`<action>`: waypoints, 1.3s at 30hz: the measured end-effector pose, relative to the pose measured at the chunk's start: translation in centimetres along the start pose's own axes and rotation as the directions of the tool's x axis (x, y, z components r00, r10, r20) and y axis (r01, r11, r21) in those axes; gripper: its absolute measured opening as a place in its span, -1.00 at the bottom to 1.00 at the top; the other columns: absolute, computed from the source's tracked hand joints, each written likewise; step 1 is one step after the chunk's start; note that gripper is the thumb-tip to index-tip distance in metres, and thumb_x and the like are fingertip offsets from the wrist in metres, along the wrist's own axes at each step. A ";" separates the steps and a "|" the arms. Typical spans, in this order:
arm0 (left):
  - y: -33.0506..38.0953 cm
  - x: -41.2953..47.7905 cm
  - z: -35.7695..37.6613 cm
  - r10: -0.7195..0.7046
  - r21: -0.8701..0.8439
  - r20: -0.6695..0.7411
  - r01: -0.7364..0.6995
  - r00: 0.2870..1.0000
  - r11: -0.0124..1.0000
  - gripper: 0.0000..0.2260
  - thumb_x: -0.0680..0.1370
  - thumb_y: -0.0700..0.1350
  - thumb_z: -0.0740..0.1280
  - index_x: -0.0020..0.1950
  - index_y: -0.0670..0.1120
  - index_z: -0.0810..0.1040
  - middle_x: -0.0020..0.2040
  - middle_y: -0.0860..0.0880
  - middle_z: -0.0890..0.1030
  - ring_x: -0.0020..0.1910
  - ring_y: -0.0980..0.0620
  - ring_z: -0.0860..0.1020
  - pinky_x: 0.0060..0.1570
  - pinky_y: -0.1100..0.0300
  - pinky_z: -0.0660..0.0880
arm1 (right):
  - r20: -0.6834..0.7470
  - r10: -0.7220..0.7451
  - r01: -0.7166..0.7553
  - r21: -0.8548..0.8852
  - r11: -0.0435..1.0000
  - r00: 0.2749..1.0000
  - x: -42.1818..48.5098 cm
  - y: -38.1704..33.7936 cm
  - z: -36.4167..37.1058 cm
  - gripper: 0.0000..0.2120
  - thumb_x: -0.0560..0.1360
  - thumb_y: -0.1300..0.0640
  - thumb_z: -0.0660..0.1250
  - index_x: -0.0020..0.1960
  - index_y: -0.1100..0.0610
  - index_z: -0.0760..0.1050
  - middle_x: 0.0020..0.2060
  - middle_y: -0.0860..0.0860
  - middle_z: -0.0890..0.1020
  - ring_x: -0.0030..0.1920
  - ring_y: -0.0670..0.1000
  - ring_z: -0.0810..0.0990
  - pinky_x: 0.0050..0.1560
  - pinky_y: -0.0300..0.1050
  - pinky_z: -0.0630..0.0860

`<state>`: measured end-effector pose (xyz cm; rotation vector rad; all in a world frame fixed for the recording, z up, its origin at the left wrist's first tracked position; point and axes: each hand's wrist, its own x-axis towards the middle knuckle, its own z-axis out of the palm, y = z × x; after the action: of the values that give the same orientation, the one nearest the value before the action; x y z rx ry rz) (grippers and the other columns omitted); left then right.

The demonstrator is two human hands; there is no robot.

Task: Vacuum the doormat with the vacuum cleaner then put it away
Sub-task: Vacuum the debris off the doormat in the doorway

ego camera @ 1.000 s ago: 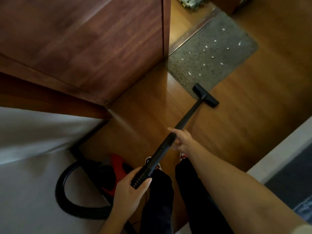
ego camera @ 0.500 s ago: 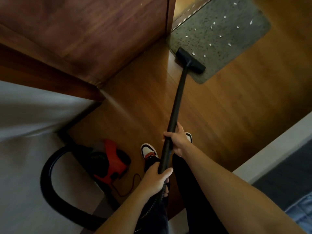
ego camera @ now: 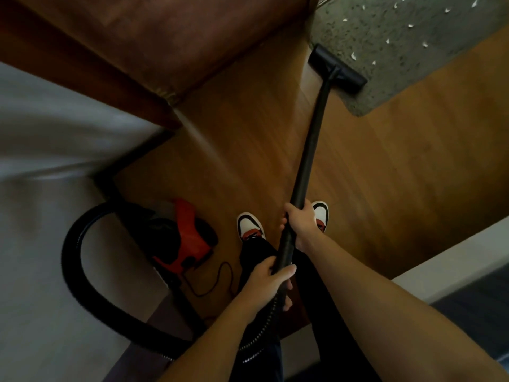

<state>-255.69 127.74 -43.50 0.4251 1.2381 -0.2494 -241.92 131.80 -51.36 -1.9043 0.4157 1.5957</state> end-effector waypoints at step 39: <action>-21.6 13.7 -20.6 0.192 0.443 -0.597 0.120 0.779 0.889 -0.20 0.59 0.17 0.27 0.64 -0.04 -0.14 0.64 -0.02 -0.19 0.60 -0.10 -0.01 0.52 -0.02 0.10 | -0.128 -0.415 0.321 -0.450 0.834 0.901 8.3 16.3 2.5 -0.82 0.58 0.14 0.35 0.16 0.12 0.46 -0.23 0.18 0.68 -0.38 0.07 0.66 -0.49 -0.15 0.53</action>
<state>-277.86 118.13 -65.76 1.0100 1.8373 -0.3894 -251.70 122.12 -63.68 -2.3225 -0.2329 1.2839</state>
